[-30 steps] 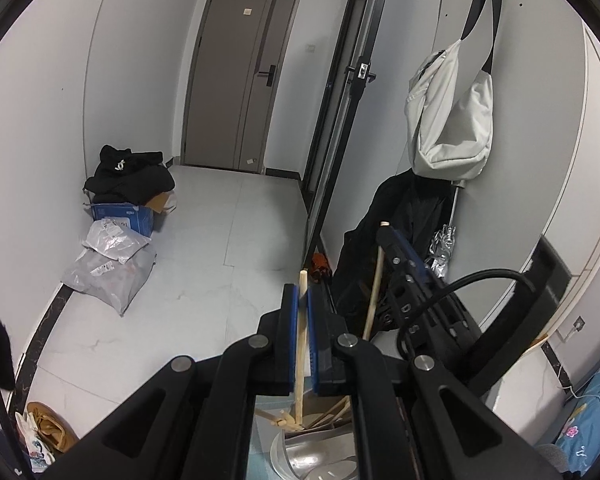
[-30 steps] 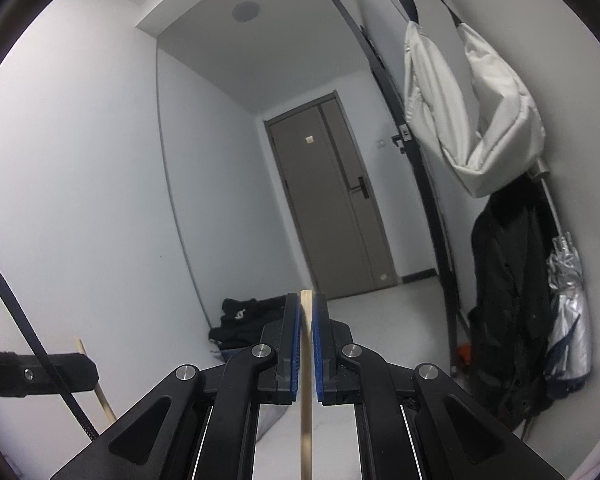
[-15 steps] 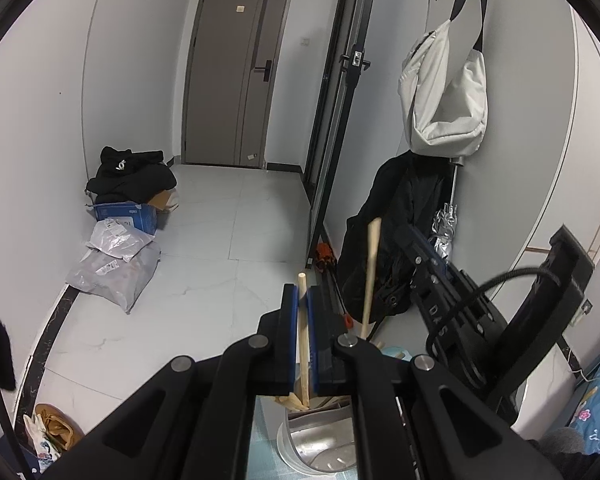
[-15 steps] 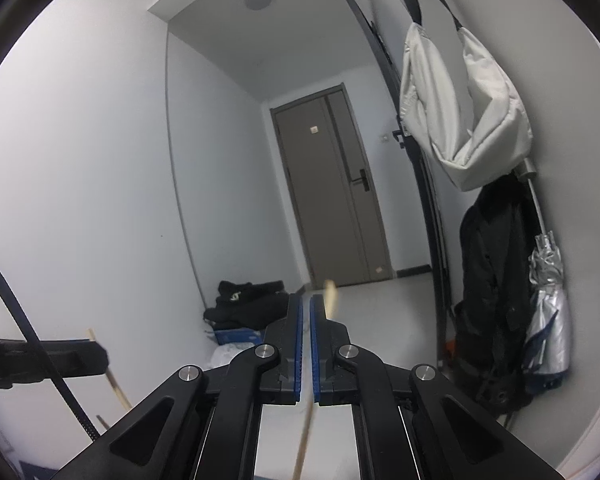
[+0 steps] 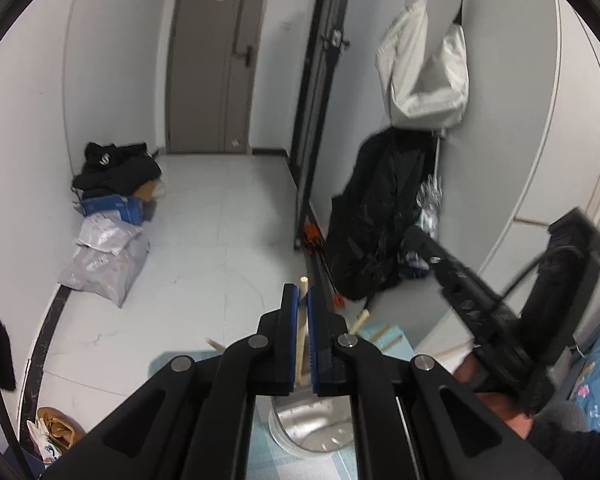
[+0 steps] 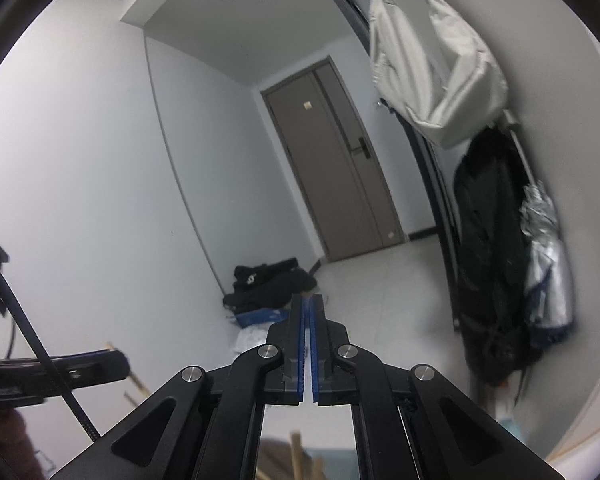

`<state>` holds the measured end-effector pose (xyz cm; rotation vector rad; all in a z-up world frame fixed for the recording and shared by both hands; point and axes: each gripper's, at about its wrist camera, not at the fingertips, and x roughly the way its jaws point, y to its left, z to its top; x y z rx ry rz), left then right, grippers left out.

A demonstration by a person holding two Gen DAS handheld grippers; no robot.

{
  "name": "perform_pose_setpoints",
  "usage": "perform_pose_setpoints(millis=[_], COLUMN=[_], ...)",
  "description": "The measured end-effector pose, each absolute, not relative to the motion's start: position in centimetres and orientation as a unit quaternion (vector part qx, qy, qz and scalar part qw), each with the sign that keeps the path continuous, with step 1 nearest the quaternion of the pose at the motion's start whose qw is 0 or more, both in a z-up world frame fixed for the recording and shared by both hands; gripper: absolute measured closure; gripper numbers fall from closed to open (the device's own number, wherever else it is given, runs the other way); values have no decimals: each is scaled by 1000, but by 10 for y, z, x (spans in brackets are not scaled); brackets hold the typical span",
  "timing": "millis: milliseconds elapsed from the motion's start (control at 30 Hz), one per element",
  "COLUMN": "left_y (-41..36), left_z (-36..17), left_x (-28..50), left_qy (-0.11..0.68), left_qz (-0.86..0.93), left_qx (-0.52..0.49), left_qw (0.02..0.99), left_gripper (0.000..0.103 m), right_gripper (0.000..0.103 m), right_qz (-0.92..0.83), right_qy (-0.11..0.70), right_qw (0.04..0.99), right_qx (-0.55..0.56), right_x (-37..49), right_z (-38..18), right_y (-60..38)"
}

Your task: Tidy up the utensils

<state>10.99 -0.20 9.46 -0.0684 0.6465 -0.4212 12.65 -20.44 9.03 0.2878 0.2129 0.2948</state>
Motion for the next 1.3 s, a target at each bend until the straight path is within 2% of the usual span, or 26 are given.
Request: perform_pose_setpoints(millis=[267,433,500,600,667,767,900,1000,1167,1233,1300], left_y=[-15,-15,-14,-10,-8,-4,-7,-8,-5,-2,-1], left_z=[69,66,69,75,80,89,99,100,100,99,97], left_x=[110,101,94,79,66,46,22,12,-5,-9,-14], left_qy=[364,381,378,363,348,318,288,275,251,249,245], left_qz=[-227,-198,-188,-165,-142,-116,-104,-89,-69,-60,-51], left_qx=[-26,-28,-32,-42,-46,-58,-53,-46,-44,-52,-57], left_qw=[903,903,906,916,925,939,950,956,964,965,967], left_gripper=[101,99,93,75,55,34,32,21,18,15,12], right_gripper=[97,72,68,59,54,46,44,40,34,27,25], right_qz=[147,146,149,156,160,166,173,175,177,176,175], right_qy=[165,190,194,199,197,190,184,181,175,172,170], right_qw=[969,965,964,963,963,964,964,965,966,967,967], right_qx=[108,104,102,92,89,85,80,77,68,67,66], right_x=[85,58,47,33,23,7,-9,-20,-36,-43,-47], right_z=[75,70,71,75,78,85,91,94,96,96,95], right_y=[-227,-236,-238,-235,-234,-232,-229,-228,-223,-220,-219])
